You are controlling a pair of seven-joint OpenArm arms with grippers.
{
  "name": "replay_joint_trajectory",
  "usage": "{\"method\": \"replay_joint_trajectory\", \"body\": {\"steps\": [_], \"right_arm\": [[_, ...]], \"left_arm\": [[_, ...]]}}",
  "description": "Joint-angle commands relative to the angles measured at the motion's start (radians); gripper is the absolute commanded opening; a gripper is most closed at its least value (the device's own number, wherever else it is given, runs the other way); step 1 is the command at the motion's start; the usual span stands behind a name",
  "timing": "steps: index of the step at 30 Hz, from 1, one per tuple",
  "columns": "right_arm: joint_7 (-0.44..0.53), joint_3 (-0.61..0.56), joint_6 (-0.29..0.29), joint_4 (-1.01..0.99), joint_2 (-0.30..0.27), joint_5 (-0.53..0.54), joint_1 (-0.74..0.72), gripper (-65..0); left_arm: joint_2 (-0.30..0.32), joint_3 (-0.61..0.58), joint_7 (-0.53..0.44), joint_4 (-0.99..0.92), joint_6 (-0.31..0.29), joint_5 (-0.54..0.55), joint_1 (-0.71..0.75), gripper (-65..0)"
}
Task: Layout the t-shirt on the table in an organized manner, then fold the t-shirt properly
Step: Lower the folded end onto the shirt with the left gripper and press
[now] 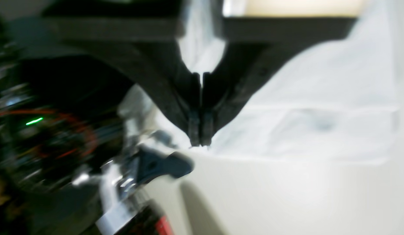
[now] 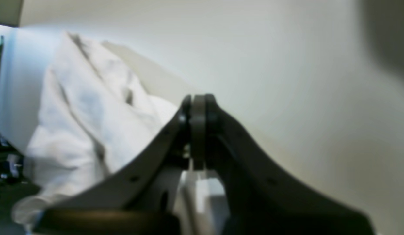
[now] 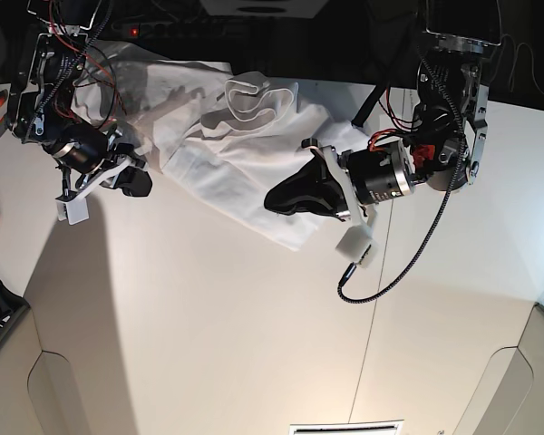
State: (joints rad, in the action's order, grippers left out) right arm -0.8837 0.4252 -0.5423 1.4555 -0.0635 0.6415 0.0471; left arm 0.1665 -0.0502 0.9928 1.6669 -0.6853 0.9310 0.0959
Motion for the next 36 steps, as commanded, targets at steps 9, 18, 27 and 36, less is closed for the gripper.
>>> {"method": "replay_joint_trajectory", "body": {"steps": [9, 18, 27, 36], "right_arm": [[-0.019, 0.001, -0.023, 0.018, -0.006, 0.074, -0.025, -65.0], [-0.04, 0.002, -0.023, 0.018, -0.006, 0.114, -0.024, -65.0], [-0.041, 0.117, -0.023, 0.018, -0.006, 0.119, -0.036, -65.0], [0.066, 0.151, -0.022, 0.013, -0.033, 0.018, -0.174, -24.3]], "left_arm": [[0.03, -0.309, -0.04, -0.12, -0.013, -0.175, -0.099, -65.0], [0.03, -0.363, -0.415, -0.595, 0.145, -0.464, -0.279, -65.0], [0.031, -0.063, -0.396, -0.621, 0.241, -0.531, -0.274, -65.0], [0.03, -0.035, -0.352, -0.621, 0.109, -0.427, -0.239, -65.0]]}}
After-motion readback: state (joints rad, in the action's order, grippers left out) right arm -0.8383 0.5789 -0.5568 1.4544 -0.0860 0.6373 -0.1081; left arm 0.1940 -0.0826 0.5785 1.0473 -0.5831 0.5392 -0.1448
